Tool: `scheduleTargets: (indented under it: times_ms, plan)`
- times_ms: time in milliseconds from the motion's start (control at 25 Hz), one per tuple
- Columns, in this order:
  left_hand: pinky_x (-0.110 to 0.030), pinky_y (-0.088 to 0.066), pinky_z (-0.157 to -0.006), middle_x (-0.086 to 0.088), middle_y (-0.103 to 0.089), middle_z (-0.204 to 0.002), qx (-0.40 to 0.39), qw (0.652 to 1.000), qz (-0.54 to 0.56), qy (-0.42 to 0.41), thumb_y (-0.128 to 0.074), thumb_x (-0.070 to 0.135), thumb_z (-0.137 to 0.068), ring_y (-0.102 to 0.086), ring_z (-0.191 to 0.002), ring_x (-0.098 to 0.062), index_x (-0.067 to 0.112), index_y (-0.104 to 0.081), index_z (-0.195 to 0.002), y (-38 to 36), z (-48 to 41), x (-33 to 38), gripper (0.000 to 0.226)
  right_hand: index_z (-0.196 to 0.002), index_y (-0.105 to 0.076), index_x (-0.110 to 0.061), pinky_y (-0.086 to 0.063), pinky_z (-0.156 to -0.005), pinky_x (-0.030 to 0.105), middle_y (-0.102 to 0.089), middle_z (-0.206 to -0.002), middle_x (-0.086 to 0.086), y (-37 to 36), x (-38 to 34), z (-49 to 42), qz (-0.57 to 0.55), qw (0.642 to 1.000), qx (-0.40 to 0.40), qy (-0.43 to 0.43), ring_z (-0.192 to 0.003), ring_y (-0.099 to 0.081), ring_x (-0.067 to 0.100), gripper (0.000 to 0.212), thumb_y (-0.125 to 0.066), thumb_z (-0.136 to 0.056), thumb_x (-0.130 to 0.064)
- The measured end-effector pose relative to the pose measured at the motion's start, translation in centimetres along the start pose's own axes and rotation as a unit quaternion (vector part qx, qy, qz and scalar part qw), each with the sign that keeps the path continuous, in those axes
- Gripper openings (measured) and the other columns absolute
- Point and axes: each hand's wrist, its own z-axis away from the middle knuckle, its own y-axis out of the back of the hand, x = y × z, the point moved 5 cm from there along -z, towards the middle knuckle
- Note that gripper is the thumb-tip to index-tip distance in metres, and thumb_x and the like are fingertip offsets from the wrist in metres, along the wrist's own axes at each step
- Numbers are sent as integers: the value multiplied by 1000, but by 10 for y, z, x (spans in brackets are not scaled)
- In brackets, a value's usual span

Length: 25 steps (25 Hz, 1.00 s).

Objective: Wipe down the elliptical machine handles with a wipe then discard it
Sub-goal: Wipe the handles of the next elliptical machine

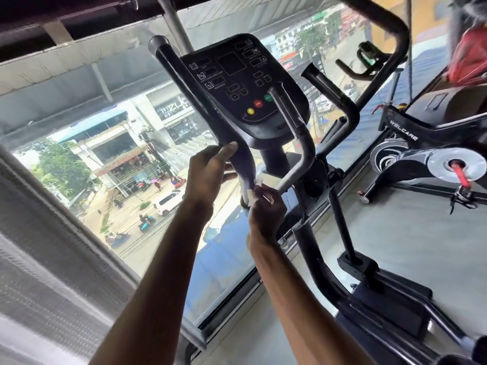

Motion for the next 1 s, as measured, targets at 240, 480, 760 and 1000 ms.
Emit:
scheduleTargets:
  times_ms: [240, 480, 760, 1000]
  plan:
    - [-37, -58, -80, -10, -79, -96, -8, 1000, 17, -9, -65, 26, -98, -76, -89, -26, 6, -72, -96, 0, 0, -2, 21, -85, -74, -27, -59, -88, 45, -76, -88, -7, 4, -29, 9, -6, 996, -14, 83, -93, -73, 12, 18, -70, -89, -10]
    - [-30, -57, -82, -16, -75, -96, 30, 988, 148, 8, -58, 19, -101, -71, -88, -23, -4, -72, -105, 0, 13, -21, 27, -103, -76, 0, -53, -85, 19, -70, -102, 10, -1, -111, 43, 149, 854, -133, 480, -96, -68, 11, 13, -70, -92, -2]
    - [-27, -49, -61, -16, -69, -93, 130, 944, 272, 137, -51, 10, -98, -65, -73, -24, 3, -69, -93, -5, 26, -85, 19, -111, -72, -1, -55, -81, 31, -65, -107, 9, -24, -141, 39, 437, 462, -250, 730, -96, -59, 25, 19, -66, -94, -2]
    - [-54, -59, -88, -14, -75, -97, 180, 948, 181, 191, -54, 34, -76, -70, -97, -38, 18, -71, -91, -17, 1, -165, 28, -104, -67, 5, -58, -70, 42, -58, -107, 13, -44, -120, 47, 572, 265, -308, 713, -100, -53, 30, 16, -58, -91, 1]
